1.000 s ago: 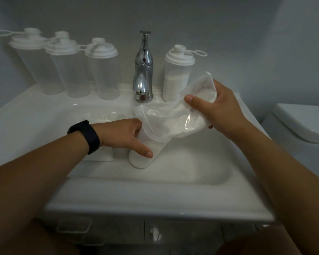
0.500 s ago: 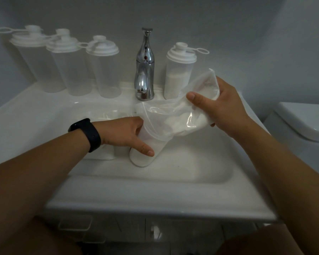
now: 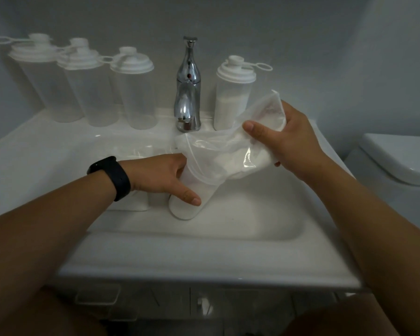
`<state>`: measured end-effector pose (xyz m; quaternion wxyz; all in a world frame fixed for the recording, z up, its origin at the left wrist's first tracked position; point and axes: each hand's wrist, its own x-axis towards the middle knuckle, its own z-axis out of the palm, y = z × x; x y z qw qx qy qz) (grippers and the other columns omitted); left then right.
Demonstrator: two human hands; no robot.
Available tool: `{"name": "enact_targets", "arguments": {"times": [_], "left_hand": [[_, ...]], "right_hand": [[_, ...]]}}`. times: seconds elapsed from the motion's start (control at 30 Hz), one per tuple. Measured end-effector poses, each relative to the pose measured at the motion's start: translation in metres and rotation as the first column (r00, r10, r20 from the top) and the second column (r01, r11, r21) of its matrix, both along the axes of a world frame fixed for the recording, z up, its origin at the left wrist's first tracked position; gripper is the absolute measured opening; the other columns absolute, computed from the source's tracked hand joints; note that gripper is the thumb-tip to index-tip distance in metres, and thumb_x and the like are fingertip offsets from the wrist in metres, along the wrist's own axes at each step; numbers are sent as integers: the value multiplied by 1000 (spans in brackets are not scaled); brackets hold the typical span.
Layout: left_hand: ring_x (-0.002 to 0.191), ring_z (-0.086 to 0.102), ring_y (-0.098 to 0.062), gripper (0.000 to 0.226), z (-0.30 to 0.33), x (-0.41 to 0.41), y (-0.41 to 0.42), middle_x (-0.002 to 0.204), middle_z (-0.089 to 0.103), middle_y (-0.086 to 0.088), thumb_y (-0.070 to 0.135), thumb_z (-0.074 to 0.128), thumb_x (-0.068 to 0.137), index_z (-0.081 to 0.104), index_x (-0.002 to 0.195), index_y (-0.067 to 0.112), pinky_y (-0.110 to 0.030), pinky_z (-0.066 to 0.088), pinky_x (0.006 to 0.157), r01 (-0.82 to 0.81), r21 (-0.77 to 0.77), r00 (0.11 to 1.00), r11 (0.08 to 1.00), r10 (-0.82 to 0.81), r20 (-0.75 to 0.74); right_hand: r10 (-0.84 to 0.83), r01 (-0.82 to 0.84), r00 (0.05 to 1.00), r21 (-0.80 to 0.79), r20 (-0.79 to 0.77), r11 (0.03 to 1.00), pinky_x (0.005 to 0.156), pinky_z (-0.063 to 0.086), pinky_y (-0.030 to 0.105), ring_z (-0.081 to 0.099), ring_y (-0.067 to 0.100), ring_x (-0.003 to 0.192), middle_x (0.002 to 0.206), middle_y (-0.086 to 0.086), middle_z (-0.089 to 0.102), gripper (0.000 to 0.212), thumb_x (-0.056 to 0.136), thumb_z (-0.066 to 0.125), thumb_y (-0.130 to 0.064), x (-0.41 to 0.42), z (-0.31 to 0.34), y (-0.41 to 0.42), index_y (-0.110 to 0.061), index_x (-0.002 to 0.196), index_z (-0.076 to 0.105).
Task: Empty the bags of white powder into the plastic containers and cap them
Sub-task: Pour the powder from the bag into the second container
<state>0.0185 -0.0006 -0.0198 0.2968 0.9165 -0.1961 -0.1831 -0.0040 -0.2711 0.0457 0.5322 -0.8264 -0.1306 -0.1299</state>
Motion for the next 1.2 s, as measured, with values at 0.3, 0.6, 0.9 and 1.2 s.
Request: {"name": "enact_targets", "arguments": {"times": [0.3, 0.6, 0.9, 1.2], "left_hand": [[108, 68, -11, 92, -1, -1, 0, 116, 72, 13, 76, 89, 48, 63, 123, 29, -35, 55, 100, 35, -68, 999, 997, -36, -18], [100, 69, -19, 95, 1, -1, 0, 106, 73, 4, 86, 82, 42, 67, 111, 23, -48, 55, 97, 8, -2, 1000, 1000, -8, -3], [101, 69, -19, 102, 0, -1, 1, 108, 73, 5, 90, 81, 37, 68, 112, 23, -48, 55, 98, -5, 8, 1000, 1000, 5, -15], [91, 67, -19, 97, 0, -1, 2, 97, 72, 5, 90, 80, 38, 67, 103, 20, -42, 57, 93, -12, 36, 1000, 999, 13, -7]], "right_hand": [[-15, 15, 1000, 13, 16, 1000, 41, 47, 24, 70, 5, 67, 85, -9, 73, 21, 88, 78, -40, -1, 4, -2, -36, 100, 62], [5, -5, 1000, 12, 17, 1000, 42, 47, 22, 71, 4, 69, 86, -10, 72, 22, 87, 79, -38, -2, 3, 0, -37, 100, 61], [14, -14, 1000, 20, 15, 1000, 39, 44, 22, 69, 2, 63, 77, -17, 72, 21, 87, 79, -38, -3, 4, 0, -36, 99, 62], [23, -23, 1000, -2, 14, 1000, 41, 47, 22, 71, 5, 68, 82, -12, 73, 22, 87, 79, -39, -2, 4, 0, -35, 102, 63]]}}
